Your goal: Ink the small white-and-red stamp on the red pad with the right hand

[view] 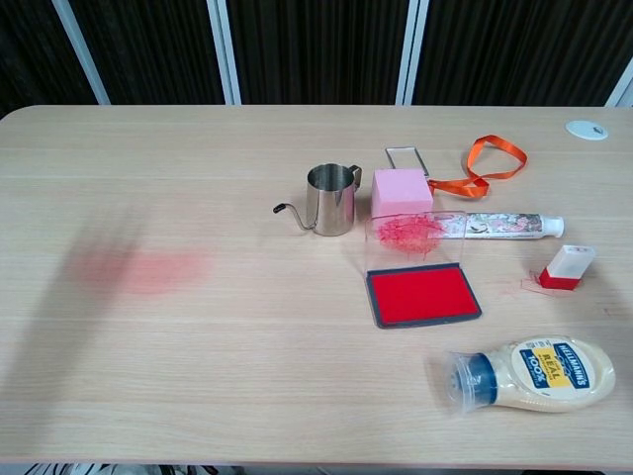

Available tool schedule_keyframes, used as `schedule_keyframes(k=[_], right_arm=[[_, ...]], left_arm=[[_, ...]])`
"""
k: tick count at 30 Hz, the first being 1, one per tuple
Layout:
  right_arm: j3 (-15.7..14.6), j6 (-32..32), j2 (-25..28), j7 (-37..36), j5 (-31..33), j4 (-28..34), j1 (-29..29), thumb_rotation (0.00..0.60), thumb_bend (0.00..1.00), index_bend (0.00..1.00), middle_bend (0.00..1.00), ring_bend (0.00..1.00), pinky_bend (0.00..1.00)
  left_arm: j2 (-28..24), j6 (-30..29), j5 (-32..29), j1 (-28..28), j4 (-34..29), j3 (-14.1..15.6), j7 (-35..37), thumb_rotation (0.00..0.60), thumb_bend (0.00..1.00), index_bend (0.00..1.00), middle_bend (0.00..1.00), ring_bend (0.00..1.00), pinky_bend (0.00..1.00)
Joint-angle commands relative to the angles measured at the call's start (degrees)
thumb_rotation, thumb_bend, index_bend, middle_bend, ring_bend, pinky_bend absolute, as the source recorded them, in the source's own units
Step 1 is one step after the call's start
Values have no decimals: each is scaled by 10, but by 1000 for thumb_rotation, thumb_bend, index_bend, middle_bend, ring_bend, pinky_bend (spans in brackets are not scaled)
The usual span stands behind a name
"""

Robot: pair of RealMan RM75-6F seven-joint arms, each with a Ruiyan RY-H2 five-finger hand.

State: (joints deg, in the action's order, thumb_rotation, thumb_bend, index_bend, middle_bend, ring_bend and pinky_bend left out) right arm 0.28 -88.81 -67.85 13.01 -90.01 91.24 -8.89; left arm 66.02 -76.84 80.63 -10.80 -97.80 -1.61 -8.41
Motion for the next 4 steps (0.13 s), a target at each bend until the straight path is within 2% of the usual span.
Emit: schedule_keyframes(k=[1,4], right_arm=[[-1,-19,-2,-12,-10,-9,15,600,75,0,0,0,207],[5,-17,-6,-18,-5,-11,15,600,75,0,0,0,207]], left_arm=[[0,-2,3,1,2,0,2,600,1,0,0,0,0],[0,-4,5,1,3,0,5,600,1,0,0,0,0]])
